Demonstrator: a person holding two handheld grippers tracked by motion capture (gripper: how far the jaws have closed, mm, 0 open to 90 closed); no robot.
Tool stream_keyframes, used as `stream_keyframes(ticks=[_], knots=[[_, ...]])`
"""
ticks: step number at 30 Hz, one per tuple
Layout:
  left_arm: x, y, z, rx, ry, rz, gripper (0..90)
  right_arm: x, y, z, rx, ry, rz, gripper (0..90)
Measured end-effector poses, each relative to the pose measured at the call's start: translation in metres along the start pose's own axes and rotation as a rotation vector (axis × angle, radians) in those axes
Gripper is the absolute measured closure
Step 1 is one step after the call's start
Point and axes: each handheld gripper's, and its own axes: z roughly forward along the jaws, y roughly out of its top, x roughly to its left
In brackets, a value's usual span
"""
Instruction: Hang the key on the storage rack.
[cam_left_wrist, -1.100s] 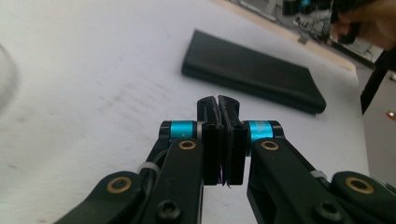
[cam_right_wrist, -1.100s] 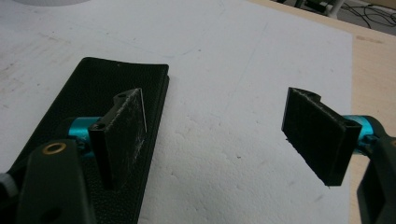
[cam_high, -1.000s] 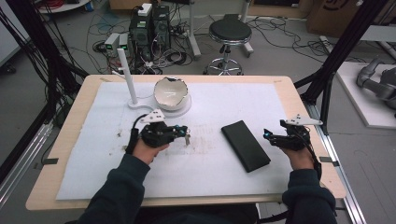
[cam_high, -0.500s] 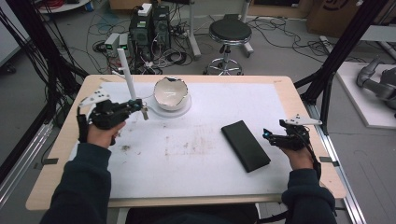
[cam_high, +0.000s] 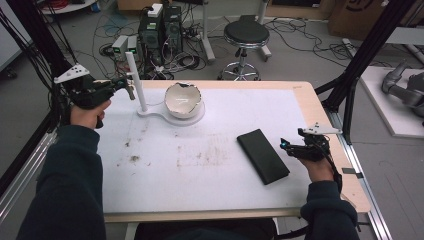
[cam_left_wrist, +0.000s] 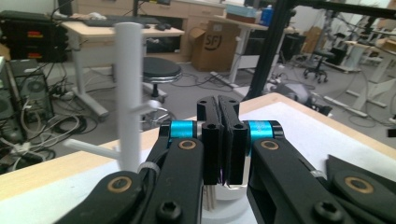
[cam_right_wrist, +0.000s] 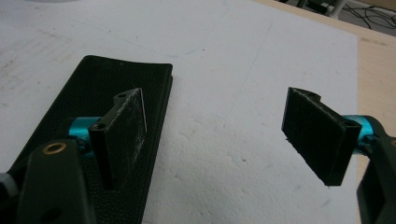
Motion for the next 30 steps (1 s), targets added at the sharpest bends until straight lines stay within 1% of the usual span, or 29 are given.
stream_keyframes(ticks=[4, 6, 8, 11, 15, 16, 20, 22, 24, 25, 26, 27, 28, 29, 30], knots=[[0.008, 0.006, 0.005, -0.008, 0.008, -0.015, 87.9, 0.001, 0.0, 0.0, 0.001, 0.0, -0.002, 21.9], [0.012, 0.008, 0.009, 0.003, 0.01, -0.02, 87.9, 0.001, 0.0, 0.0, -0.001, 0.001, -0.004, 21.9], [0.014, 0.01, 0.013, 0.02, 0.02, -0.014, 87.9, 0.001, 0.0, 0.0, -0.003, 0.001, -0.004, 21.9], [0.019, 0.012, 0.017, 0.005, 0.031, -0.031, 87.9, 0.002, 0.0, 0.0, -0.002, 0.005, -0.005, 21.9], [0.027, 0.011, 0.018, 0.013, 0.047, -0.054, 87.9, 0.004, 0.0, -0.001, 0.0, 0.009, -0.01, 21.9], [0.028, 0.01, 0.018, 0.022, 0.05, -0.053, 87.9, 0.004, 0.0, -0.001, -0.002, 0.009, -0.015, 21.9], [0.031, 0.008, 0.02, 0.016, 0.059, -0.071, 87.9, 0.004, -0.001, 0.0, 0.0, 0.013, -0.014, 21.9], [0.032, 0.007, 0.022, 0.027, 0.07, -0.072, 87.9, 0.005, -0.001, 0.0, 0.001, 0.013, -0.013, 21.9], [0.033, 0.005, 0.024, 0.036, 0.089, -0.078, 87.9, 0.004, -0.001, -0.001, 0.001, 0.013, -0.016, 21.9], [0.034, 0.005, 0.025, 0.042, 0.106, -0.078, 87.6, 0.005, -0.001, -0.001, 0.0, 0.013, -0.013, 21.9], [0.033, 0.004, 0.025, 0.044, 0.135, -0.075, 87.6, 0.005, -0.001, -0.001, 0.0, 0.013, -0.013, 21.9], [0.033, 0.003, 0.025, 0.039, 0.164, -0.074, 79.9, 0.005, -0.001, -0.001, 0.002, 0.013, -0.018, 22.0], [0.033, 0.002, 0.024, 0.043, 0.174, -0.081, 75.1, 0.005, -0.001, -0.001, 0.0, 0.014, -0.019, 21.9], [0.032, 0.0, 0.024, 0.056, 0.192, -0.072, 75.1, 0.005, -0.001, -0.001, 0.0, 0.014, -0.019, 21.9], [0.031, -0.002, 0.023, 0.064, 0.209, -0.056, 70.3, 0.005, -0.001, 0.0, 0.0, 0.014, -0.019, 21.9]])
